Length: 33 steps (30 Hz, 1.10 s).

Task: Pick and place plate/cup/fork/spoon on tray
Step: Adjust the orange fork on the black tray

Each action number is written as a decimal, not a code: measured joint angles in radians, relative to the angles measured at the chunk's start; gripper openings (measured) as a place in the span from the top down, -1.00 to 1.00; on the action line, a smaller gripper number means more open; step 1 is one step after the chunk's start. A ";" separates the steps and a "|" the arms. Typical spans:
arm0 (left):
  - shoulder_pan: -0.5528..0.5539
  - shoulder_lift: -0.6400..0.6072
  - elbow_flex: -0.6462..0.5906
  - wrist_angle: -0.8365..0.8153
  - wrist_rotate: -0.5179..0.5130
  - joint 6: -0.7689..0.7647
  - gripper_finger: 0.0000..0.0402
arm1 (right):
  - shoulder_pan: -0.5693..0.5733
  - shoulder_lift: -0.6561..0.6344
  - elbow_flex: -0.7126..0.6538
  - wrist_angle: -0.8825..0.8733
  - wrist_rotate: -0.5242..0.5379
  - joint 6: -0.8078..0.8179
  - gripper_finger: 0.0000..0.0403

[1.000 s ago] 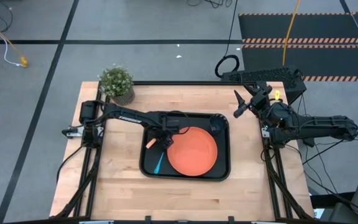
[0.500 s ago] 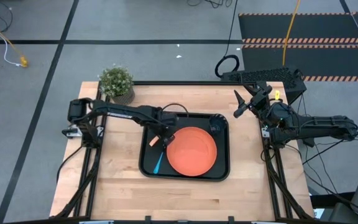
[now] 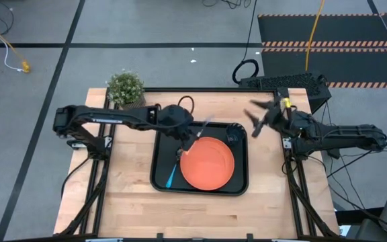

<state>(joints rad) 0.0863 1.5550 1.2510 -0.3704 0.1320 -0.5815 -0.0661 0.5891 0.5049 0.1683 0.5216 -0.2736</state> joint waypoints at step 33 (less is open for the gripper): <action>-0.088 0.062 -0.002 0.365 0.244 -0.083 0.75 | 0.042 0.462 0.000 0.738 -0.706 0.072 0.01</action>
<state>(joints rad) -0.0021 1.6173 1.2494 -0.0058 0.3756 -0.6650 -0.0244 1.0508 0.5049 0.9068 -0.1848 -0.2017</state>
